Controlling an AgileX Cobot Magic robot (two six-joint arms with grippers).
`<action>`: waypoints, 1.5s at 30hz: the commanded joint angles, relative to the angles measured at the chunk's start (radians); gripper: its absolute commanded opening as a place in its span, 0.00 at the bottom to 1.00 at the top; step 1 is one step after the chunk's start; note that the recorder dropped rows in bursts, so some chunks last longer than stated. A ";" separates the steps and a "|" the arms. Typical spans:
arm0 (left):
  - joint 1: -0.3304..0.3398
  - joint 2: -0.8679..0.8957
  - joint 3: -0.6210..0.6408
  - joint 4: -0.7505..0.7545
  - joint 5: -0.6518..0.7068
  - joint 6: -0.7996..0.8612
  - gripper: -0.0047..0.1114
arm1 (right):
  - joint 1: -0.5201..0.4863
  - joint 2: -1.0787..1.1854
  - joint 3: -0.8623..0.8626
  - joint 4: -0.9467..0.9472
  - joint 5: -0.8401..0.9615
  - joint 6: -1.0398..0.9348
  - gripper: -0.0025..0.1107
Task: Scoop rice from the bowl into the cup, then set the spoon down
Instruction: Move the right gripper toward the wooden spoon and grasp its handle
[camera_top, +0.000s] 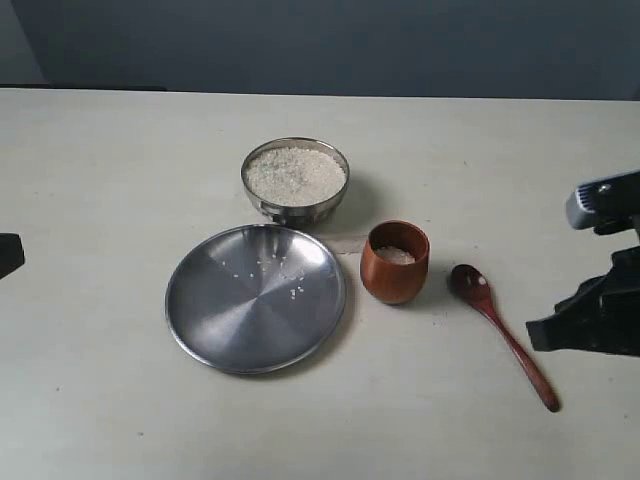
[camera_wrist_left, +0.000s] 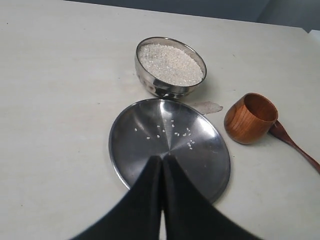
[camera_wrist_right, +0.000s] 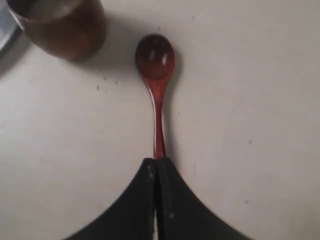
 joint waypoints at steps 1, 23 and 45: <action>0.001 0.004 -0.006 0.005 0.002 0.004 0.04 | 0.003 0.145 -0.022 -0.007 -0.004 -0.007 0.02; 0.001 0.004 -0.006 0.005 0.012 0.004 0.04 | 0.003 0.374 0.051 0.063 -0.225 -0.014 0.30; 0.001 0.004 -0.006 -0.002 0.027 0.004 0.04 | 0.112 0.191 0.288 0.160 -0.568 -0.024 0.12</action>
